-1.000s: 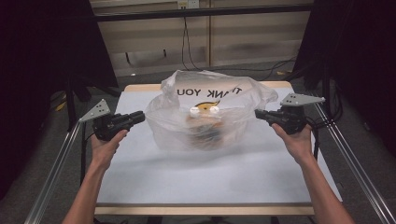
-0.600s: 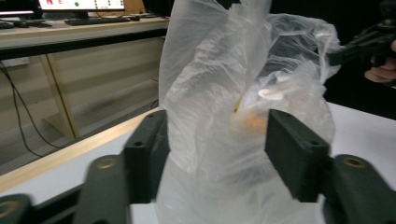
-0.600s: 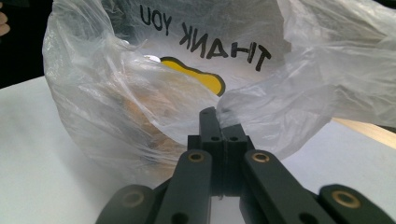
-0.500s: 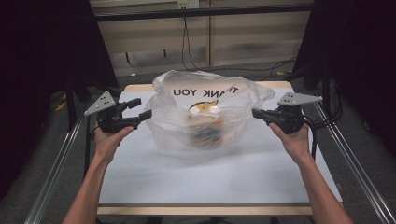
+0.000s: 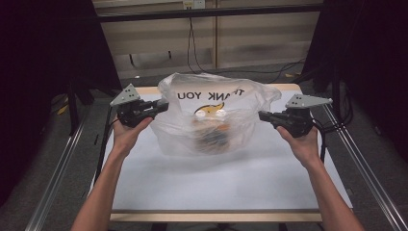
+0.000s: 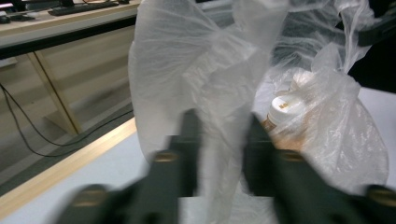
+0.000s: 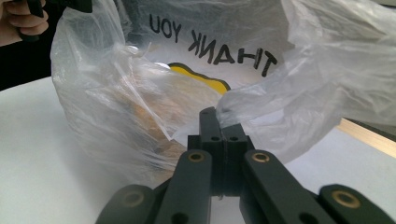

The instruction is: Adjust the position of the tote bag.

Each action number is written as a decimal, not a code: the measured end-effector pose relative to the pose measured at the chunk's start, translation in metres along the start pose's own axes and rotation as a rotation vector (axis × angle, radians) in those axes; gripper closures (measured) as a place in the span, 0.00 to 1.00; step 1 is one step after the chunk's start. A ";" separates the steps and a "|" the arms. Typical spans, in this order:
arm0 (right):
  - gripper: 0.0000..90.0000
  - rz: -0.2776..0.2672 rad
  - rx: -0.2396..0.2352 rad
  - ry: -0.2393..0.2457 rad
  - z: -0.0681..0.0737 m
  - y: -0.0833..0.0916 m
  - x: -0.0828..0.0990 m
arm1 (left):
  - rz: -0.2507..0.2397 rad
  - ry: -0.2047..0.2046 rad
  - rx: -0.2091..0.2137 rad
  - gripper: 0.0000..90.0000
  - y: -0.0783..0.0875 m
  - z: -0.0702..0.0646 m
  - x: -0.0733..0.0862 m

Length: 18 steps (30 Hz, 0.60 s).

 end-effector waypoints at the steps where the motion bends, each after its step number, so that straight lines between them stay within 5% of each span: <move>1: 1.00 0.002 0.004 -0.006 -0.001 0.001 0.000 | 0.008 0.000 0.003 0.99 0.001 0.001 0.002; 8: 1.00 0.023 0.023 -0.026 -0.006 0.005 0.003 | 0.022 0.025 0.032 1.00 0.022 0.001 0.019; 11: 1.00 0.050 0.032 -0.029 -0.007 0.003 0.008 | 0.052 0.018 -0.001 1.00 0.029 0.002 0.031; 18: 1.00 0.108 0.043 -0.040 -0.013 -0.009 0.023 | 0.128 0.041 -0.009 1.00 0.022 0.010 0.059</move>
Point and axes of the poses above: each handheld gripper's, and its own axes: y roughly backward along the jaws, x roughly out of its underside, z roughly to its left, the point moved 3 cm from there along -y, roughly forward along the jaws, and after that the axes turned 6 degrees about -z, right-handed, at the moved point
